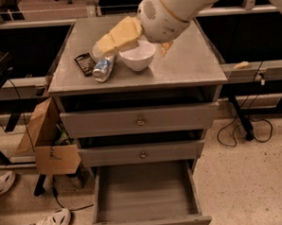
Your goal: Place redbull can into bottom drawer
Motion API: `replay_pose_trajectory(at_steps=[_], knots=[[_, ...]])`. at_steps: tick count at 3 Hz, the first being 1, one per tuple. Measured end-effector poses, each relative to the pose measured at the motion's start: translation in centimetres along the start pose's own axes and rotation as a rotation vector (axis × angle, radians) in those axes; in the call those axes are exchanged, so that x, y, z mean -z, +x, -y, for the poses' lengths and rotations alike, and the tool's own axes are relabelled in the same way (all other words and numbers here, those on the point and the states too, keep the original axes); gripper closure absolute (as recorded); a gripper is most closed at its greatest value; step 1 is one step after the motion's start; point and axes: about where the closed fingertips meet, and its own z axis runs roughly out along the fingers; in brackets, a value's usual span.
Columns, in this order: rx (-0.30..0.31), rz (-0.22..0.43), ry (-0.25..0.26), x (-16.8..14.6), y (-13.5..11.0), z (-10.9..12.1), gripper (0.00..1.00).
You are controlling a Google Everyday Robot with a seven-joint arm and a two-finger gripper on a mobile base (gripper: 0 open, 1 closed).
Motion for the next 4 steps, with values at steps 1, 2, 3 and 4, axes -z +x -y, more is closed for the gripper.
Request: replay_pose_trajectory(at_steps=[1,2,3,4], knots=[[-0.073,-0.002,-0.002,-0.1,0.0,-0.3,0.0],[-0.074,-0.002,-0.002,-0.1,0.0,-0.3,0.0],[-0.141,-0.033,0.012,-0.8,-0.3,-0.2,0.0],[-0.254,-0.098,0.073,-3.0,-1.6,0.6,0.0]])
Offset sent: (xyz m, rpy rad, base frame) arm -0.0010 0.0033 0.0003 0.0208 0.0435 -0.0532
